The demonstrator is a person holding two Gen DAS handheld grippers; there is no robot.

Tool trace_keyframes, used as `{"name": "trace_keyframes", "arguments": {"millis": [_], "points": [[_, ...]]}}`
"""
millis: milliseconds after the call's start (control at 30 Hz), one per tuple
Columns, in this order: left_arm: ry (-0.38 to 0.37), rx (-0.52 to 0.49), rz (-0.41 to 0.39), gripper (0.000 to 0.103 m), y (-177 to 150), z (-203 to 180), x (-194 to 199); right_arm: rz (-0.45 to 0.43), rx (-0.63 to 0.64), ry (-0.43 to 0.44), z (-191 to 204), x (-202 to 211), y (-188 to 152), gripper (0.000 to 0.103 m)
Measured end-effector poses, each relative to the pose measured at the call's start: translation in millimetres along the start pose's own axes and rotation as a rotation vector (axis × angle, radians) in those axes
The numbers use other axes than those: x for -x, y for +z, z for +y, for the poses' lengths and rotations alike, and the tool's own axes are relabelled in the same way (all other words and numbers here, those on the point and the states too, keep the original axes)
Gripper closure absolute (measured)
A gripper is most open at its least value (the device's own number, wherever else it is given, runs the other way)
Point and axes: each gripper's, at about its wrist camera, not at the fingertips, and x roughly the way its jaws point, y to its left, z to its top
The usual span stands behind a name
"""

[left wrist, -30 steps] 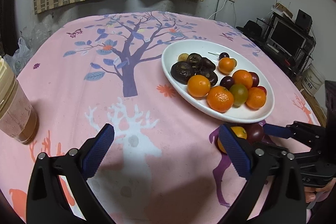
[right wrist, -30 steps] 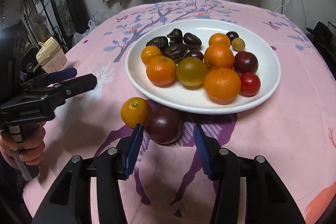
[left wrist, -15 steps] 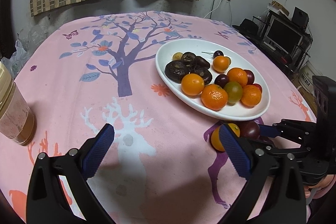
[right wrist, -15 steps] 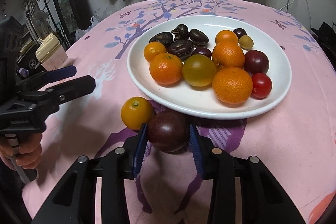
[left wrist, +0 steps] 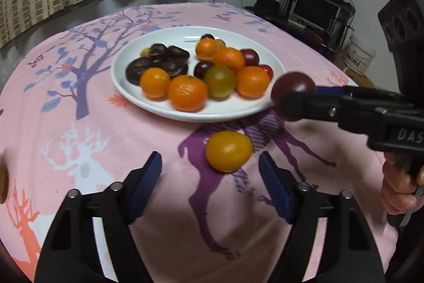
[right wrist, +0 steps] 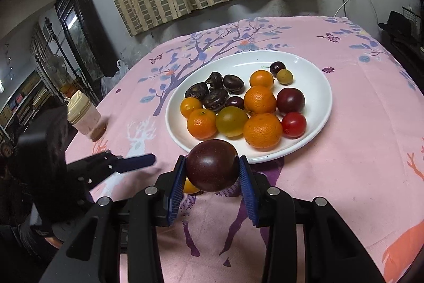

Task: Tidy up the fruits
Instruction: 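Grasp a dark red plum with the right tool while the left tool grasps a yellow-orange tomato, then lower the plum and tomato onto the white plate and open both tools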

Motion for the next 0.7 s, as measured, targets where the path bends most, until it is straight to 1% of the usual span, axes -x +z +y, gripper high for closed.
{"name": "trace_keyframes", "arguments": {"millis": [100, 267, 300, 333, 367, 433, 600, 700], "points": [[-0.009, -0.001, 0.022, 0.036, 2, -5, -10, -0.004, 0.004, 0.0, 1, 3, -1, 0.063], [-0.005, 0.0, 0.043, 0.038, 6, -10, -23, -0.011, 0.002, 0.004, 1, 6, 0, 0.063], [-0.006, -0.001, 0.05, 0.043, 6, -11, -26, -0.011, 0.002, 0.003, 1, 7, 0, 0.063], [-0.01, -0.003, 0.057, 0.052, 6, -11, -28, -0.012, 0.0, 0.002, 1, 7, 0, 0.063], [-0.014, -0.007, 0.069, 0.055, 6, -13, -31, -0.012, 0.001, 0.001, 1, 7, 0, 0.063], [0.0, -0.017, 0.062, 0.061, 5, -14, -32, -0.012, 0.001, -0.002, 0, 8, 0, 0.063], [-0.015, 0.001, 0.062, 0.061, 1, -13, -25, -0.007, 0.005, -0.017, -1, 6, -2, 0.063], [-0.032, 0.005, 0.034, 0.061, -2, -14, -10, 0.004, 0.003, -0.022, -3, 4, -7, 0.063]]}}
